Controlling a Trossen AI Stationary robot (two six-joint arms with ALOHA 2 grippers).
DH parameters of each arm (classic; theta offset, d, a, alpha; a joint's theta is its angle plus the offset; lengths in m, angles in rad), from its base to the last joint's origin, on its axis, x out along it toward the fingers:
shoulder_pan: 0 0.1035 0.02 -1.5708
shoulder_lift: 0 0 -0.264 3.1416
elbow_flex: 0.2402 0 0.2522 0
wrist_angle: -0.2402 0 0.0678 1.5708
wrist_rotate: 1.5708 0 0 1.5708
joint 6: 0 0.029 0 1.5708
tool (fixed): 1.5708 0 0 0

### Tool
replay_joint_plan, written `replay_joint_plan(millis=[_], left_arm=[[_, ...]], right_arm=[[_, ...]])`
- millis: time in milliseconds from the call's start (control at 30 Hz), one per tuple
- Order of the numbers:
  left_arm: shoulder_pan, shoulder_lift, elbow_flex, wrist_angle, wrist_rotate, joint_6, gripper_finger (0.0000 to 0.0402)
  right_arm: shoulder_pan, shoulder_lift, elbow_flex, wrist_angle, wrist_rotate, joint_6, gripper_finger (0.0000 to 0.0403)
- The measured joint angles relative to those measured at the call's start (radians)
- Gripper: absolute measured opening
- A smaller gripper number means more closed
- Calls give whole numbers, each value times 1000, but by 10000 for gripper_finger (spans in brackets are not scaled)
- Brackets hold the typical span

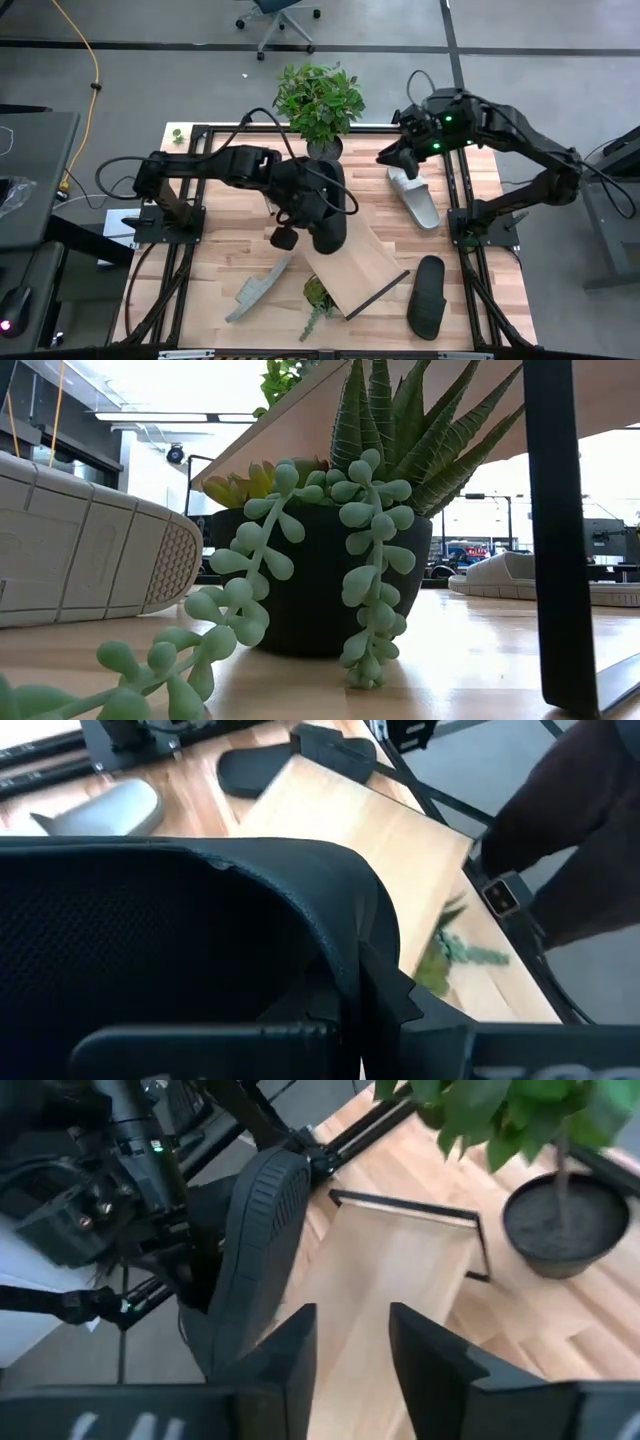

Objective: Pick and place slides into the shelf
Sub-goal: Put the left black slide on the shelf

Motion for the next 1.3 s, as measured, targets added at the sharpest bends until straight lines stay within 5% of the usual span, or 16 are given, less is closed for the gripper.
replay_joint_plan(millis=[733,1300], left_arm=[[-21,70,1,53,-39,-62,3],[-20,82,1,119,-40,-75,3]], right_arm=[[78,130,0,144,-27,-9,143],[78,156,0,147,2,-2,230]])
